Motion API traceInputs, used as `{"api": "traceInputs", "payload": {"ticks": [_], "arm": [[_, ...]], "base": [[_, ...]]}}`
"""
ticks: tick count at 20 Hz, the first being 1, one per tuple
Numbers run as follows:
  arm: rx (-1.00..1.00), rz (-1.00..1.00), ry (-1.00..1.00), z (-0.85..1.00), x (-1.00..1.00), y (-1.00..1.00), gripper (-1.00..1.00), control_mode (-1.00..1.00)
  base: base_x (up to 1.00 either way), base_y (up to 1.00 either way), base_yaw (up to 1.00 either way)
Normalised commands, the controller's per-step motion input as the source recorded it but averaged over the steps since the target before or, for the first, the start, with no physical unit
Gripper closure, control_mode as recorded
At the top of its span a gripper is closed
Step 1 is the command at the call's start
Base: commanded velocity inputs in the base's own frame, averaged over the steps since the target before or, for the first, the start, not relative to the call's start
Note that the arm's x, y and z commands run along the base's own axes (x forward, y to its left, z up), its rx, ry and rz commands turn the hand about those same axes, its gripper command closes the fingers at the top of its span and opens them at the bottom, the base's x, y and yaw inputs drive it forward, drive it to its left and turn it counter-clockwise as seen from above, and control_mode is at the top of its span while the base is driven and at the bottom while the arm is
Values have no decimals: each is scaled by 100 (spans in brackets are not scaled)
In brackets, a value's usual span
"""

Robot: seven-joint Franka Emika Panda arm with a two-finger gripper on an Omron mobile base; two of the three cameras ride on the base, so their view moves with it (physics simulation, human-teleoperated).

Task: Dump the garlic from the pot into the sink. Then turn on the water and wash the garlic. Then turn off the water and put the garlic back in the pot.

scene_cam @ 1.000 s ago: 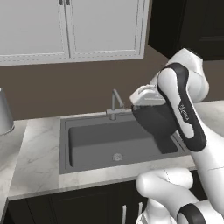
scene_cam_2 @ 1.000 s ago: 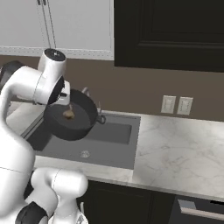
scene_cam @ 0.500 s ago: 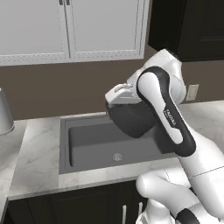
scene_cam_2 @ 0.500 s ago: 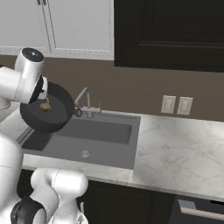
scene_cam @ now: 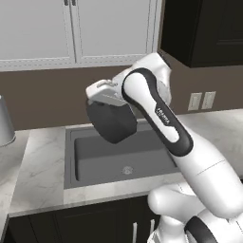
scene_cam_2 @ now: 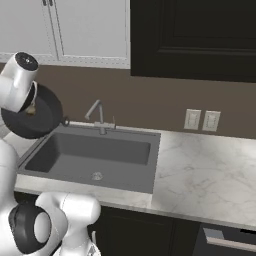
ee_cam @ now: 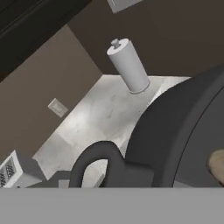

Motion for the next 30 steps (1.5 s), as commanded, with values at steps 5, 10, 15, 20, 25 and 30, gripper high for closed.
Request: {"api": "traceInputs", "payload": {"ticks": [5,10,15,20,25,30], "arm": [[17,1,0,21,61,39,100,-100],[13,0,0,3,76,22,100,-100],[8,0,0,0,79,1,100,-100],[7,0,0,0,59,0,100,-100],[8,0,0,0,37,-6,100,-100],[10,0,0,0,16,-31,100,-100]], "base": [[0,0,0],[0,0,0],[0,0,0],[0,0,0],[0,0,0],[0,0,0]]}}
